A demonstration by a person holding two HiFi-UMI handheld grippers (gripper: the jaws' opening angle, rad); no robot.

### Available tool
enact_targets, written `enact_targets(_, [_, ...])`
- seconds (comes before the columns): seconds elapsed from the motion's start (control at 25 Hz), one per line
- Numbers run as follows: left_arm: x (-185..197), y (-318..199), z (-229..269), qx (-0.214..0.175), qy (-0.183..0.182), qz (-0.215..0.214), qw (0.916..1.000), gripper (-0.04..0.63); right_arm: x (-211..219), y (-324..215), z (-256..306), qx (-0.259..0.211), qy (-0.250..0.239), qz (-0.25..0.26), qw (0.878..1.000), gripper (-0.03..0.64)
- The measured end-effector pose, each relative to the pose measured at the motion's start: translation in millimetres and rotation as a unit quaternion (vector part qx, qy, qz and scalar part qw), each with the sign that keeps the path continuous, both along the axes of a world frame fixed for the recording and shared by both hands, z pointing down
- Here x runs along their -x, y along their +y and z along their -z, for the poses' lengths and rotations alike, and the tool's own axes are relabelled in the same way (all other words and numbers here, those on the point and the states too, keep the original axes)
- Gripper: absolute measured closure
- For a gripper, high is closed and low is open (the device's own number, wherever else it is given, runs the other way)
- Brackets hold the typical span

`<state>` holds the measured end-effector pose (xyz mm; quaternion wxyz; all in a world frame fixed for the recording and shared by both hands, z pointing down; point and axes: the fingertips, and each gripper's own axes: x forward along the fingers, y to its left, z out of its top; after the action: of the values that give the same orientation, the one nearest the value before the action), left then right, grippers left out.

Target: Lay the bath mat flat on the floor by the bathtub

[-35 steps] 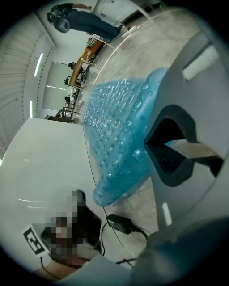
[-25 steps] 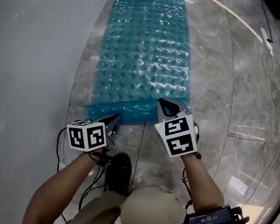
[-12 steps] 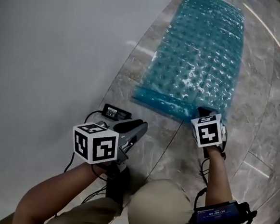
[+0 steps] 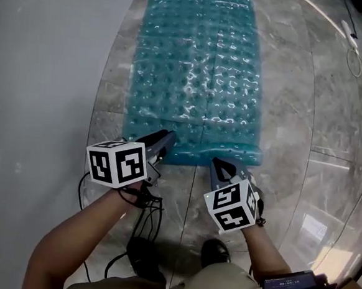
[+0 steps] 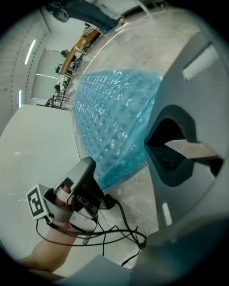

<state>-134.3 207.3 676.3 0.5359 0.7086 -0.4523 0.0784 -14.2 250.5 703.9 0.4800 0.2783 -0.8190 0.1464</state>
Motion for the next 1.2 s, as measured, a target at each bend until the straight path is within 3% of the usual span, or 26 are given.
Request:
enact_targets(0.08, [-7, 11, -18, 0.021, -0.008, -0.021, 0.9995, 0.499, -5, 18, -4, 0.032, -0.021, -0.015, 0.999, 0.611])
enact_targets(0.16, [-12, 24, -26, 0.021, -0.026, -0.045, 0.9984, 0.515, -7, 23, 7, 0.050, -0.073, -0.050, 0.995, 0.611])
enact_targets(0.28, [-17, 43, -30, 0.026, -0.032, -0.059, 0.9974, 0.529, -16, -5, 37, 0.011, -0.129, -0.103, 0.986, 0.611])
enact_targets(0.4, [-22, 64, -37, 0.044, -0.027, -0.078, 0.9956, 0.538, -23, -30, 36, -0.015, -0.116, -0.136, 0.984, 0.610])
enact_targets(0.6, [-24, 69, -36, 0.022, -0.057, -0.086, 0.9944, 0.540, -25, -24, 5, 0.008, -0.057, -0.124, 0.991, 0.610])
enact_targets(0.72, [-29, 72, -25, 0.004, -0.040, -0.080, 0.9960, 0.537, -39, 3, -9, 0.025, -0.043, -0.134, 0.990, 0.611])
enact_targets(0.8, [-31, 64, -6, -0.029, -0.016, -0.055, 0.9979, 0.537, -44, 15, -10, 0.021, -0.054, -0.143, 0.988, 0.611])
enact_targets(0.92, [-38, 47, 28, -0.109, -0.023, -0.048, 0.9926, 0.547, -44, 25, -13, 0.005, -0.072, -0.147, 0.986, 0.611])
enact_targets(1.04, [-53, 38, 63, -0.186, -0.043, -0.066, 0.9793, 0.560, -49, 41, -21, -0.018, -0.068, -0.141, 0.988, 0.611])
enact_targets(1.2, [-62, 20, 107, -0.277, -0.101, -0.082, 0.9519, 0.557, -52, 43, -21, -0.035, -0.073, -0.134, 0.988, 0.611])
